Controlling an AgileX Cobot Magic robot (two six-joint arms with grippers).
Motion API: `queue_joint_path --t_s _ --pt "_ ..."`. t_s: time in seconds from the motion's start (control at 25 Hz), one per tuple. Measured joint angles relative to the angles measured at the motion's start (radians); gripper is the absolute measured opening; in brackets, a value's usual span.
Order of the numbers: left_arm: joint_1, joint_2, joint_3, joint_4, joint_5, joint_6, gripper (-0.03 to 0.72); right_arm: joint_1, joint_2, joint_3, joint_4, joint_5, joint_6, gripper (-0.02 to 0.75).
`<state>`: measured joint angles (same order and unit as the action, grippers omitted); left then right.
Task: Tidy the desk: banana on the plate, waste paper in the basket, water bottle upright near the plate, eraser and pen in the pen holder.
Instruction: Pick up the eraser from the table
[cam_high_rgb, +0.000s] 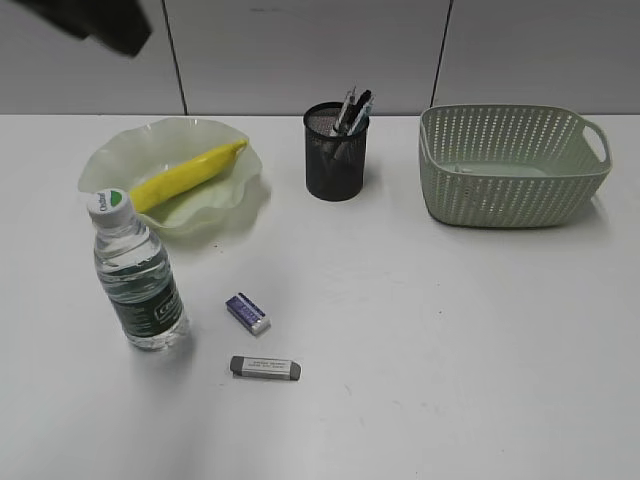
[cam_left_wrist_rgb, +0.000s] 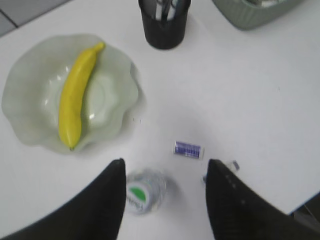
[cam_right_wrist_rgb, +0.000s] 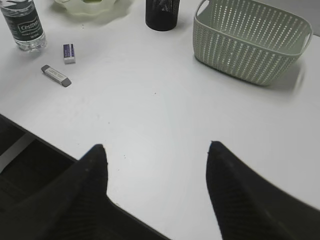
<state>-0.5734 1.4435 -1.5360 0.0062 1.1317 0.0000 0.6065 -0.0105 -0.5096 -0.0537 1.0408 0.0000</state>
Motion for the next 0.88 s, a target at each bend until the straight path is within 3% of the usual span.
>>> queue_joint_path --t_s 0.36,0.52,0.68,0.88 --pt "-0.001 -0.627 0.635 -0.018 -0.009 0.0 0.384 0.0 0.0 0.0 0.0 0.0 0.0 0.494" --pt "-0.001 -0.965 0.86 -0.034 -0.01 0.0 0.382 0.0 0.0 0.0 0.0 0.0 0.0 0.494" --pt "-0.001 -1.266 0.984 -0.039 -0.041 0.0 0.382 0.0 0.037 -0.002 -0.008 -0.007 0.0 0.493" --pt "-0.001 -1.446 0.995 -0.05 -0.064 0.0 0.382 0.0 0.288 -0.047 0.017 -0.174 -0.054 0.493"
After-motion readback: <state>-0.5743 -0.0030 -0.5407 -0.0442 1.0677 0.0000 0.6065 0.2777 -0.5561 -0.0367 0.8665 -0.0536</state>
